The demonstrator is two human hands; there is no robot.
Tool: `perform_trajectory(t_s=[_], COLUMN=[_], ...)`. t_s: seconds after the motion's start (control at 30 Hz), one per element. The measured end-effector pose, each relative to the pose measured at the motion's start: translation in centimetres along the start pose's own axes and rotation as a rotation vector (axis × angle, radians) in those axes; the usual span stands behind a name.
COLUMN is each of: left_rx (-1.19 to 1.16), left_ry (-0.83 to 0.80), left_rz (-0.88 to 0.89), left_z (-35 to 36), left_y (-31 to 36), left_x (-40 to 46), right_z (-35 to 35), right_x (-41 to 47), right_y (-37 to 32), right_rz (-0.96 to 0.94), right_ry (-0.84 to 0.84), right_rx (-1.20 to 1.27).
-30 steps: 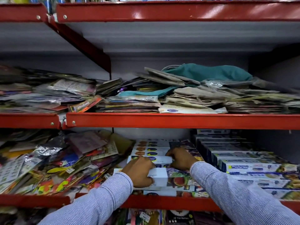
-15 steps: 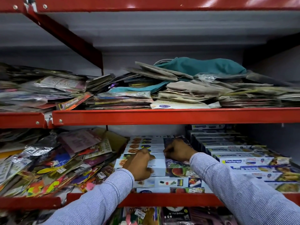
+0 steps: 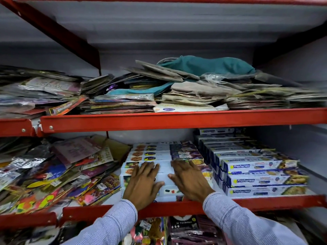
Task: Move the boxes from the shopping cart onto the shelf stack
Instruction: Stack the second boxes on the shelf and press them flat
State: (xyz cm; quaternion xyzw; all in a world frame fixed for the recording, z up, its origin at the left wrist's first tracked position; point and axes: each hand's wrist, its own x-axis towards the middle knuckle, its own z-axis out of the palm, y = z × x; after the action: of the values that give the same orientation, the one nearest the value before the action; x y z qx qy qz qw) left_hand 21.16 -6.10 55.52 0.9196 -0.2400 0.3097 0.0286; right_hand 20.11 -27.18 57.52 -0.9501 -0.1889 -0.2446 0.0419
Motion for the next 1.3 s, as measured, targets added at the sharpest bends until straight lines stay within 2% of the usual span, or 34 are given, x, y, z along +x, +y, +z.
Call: perform_trajectory(t_s=[0.3, 0.83, 0.97, 1.3], left_rx=[0.027, 0.112, 0.133, 0.192], left_ry=[-0.027, -0.051, -0.023, 0.041], left_rz=[0.000, 0.017, 0.038, 0.098], left_z=[0.2, 0.7, 1.1, 2.3], left_y=[-0.2, -1.0, -0.9, -1.1], left_x=[0.2, -1.1, -1.2, -1.4], right_z=[-0.3, 1.5, 2.0, 4.0], right_x=[0.0, -0.6, -0.8, -1.7], right_y=[0.0, -0.6, -0.9, -1.6], right_rz=[-0.036, -0.064, -0.027, 0.068], right_ry=[0.002, 0.108, 0.153, 0.137], right_rx=[0.028, -0.131, -0.138, -0.187])
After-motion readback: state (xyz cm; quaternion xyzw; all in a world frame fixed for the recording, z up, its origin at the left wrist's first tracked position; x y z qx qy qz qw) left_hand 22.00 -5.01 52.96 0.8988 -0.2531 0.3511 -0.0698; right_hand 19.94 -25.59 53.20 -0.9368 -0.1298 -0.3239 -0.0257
